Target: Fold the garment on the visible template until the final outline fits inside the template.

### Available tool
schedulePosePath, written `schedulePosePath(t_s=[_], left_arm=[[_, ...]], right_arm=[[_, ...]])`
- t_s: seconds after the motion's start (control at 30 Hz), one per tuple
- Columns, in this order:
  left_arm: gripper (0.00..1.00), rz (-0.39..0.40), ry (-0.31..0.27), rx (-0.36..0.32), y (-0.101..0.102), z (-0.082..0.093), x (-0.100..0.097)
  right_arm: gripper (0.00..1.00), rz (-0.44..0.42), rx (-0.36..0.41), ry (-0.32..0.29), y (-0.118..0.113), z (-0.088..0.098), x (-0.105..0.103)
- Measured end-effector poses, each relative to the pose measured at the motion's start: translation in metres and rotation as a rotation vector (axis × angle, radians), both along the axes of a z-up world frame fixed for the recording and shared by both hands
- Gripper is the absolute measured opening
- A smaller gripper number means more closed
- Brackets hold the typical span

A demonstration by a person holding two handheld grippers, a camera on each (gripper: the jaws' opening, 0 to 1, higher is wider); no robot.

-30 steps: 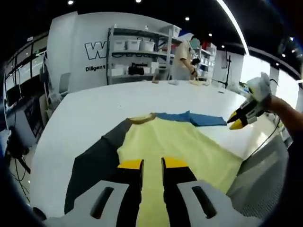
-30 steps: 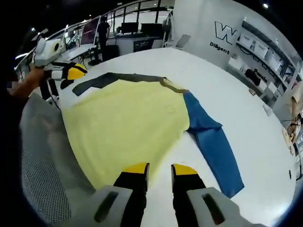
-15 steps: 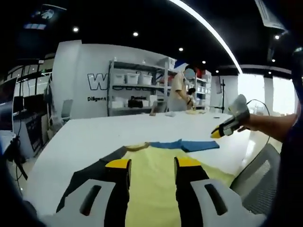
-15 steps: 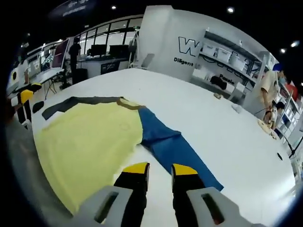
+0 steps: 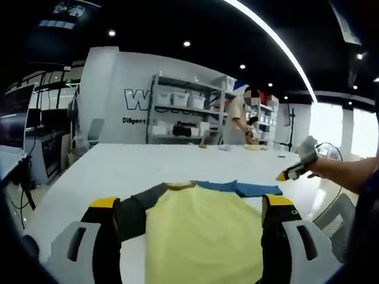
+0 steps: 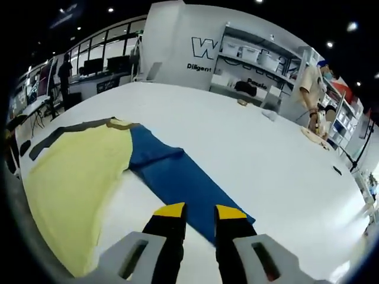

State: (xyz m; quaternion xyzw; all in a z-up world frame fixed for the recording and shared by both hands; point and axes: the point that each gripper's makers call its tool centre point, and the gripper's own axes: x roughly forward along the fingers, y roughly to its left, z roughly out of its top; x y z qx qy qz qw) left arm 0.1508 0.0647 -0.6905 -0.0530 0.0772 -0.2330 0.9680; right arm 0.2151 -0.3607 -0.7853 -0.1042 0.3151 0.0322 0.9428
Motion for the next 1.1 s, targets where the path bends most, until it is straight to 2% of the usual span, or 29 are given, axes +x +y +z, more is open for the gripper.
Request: schedulePosePath(t_s=[0.17,0.27,0.33,0.43,0.67,0.7,0.9,1.03,1.1], left_arm=[[0.99,0.016,-0.039,0.008,0.005,0.004,-0.004],[0.99,0.016,-0.023,-0.002,0.005,0.000,-0.002],[0.98,0.019,-0.017,0.003,0.006,-0.001,-0.002],[0.96,0.033,-0.014,-0.015,0.011,0.000,-0.002],[0.97,0.026,-0.006,-0.005,0.008,-0.003,-0.001],[0.97,0.027,0.000,-0.005,0.008,-0.004,-0.001],[0.94,0.027,0.015,0.005,0.007,-0.006,-0.002],[0.93,0.027,0.025,0.009,0.007,-0.007,-0.003],[0.92,0.028,0.025,0.009,0.007,-0.007,-0.003]], right_arm=[[0.13,-0.051,-0.009,-0.018,-0.019,-0.004,0.004],[0.13,-0.096,-0.031,-0.020,-0.037,-0.013,0.007],[0.13,-0.125,-0.036,0.012,-0.048,-0.023,0.005],[0.13,-0.164,-0.009,0.027,-0.063,-0.038,0.006],[0.13,-0.227,0.018,0.043,-0.085,-0.057,0.014],[0.13,-0.242,0.040,0.049,-0.088,-0.062,0.015],[0.14,-0.265,0.050,0.074,-0.094,-0.075,0.019],[0.16,-0.288,0.062,0.060,-0.099,-0.073,0.020],[0.14,-0.293,0.076,0.061,-0.097,-0.073,0.020]])
